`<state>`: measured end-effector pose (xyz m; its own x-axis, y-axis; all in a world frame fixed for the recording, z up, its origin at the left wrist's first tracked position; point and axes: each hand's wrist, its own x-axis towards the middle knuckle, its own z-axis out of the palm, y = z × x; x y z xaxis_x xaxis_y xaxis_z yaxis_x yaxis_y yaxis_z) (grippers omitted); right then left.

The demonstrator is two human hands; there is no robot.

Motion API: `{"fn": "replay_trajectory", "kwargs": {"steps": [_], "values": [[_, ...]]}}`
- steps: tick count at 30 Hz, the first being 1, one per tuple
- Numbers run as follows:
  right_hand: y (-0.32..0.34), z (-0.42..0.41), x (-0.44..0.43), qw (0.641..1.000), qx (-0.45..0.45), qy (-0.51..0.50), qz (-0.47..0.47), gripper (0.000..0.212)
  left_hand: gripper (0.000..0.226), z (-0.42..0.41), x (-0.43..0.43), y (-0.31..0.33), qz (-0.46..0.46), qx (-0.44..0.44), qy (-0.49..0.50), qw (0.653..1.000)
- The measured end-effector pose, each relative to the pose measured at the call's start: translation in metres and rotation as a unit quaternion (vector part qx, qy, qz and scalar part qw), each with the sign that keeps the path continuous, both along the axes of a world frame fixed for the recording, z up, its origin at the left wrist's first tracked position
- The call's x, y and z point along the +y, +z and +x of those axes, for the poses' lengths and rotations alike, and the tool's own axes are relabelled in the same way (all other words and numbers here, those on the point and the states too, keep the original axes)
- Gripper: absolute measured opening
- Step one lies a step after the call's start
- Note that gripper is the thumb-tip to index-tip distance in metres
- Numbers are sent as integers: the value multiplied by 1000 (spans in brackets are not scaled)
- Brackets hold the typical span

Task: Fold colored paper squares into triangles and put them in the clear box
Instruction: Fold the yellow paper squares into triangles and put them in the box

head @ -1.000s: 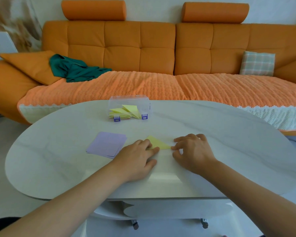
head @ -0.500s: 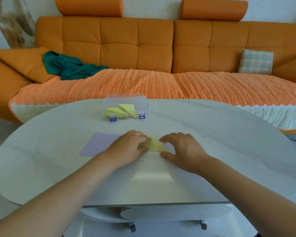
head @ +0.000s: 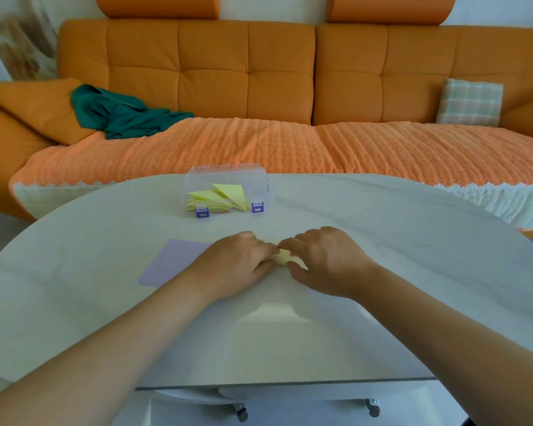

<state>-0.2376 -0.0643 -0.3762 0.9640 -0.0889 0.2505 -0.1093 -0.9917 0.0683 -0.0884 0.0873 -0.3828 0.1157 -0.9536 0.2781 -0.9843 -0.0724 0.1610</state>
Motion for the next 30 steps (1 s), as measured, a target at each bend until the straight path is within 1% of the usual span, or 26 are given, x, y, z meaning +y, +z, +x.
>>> {"fn": "replay_trajectory", "kwargs": {"steps": [2,5,7,9,11,13,14,17,20,24,30], "values": [[2,-1,0,998,-24,-19,61,38,27,-2,0,0,-9,1,18,1000],[5,-1,-1,988,-36,-64,138,19,26,0,2,3,-6,36,57,998],[9,-1,-1,972,-37,-96,212,11,22,-1,4,8,-13,74,71,995],[16,-2,-1,949,-42,-105,293,8,17,-4,6,15,-17,120,89,989],[25,-4,-3,930,-50,-104,350,10,10,-7,6,23,-20,193,102,976],[33,-6,-4,909,-47,-96,403,10,10,-10,7,31,-23,267,105,958],[35,-8,-3,901,-45,-91,421,9,11,-11,8,34,-18,291,104,951],[38,-9,1,899,-60,-73,427,5,14,-14,10,42,-4,311,102,945],[40,-9,8,898,-77,-71,428,7,14,-16,12,46,-6,321,109,941],[41,-7,15,895,-84,-82,431,8,14,-20,12,49,-12,306,117,945],[41,-5,22,900,-97,-92,416,9,15,-24,10,53,-23,278,123,952]]}}
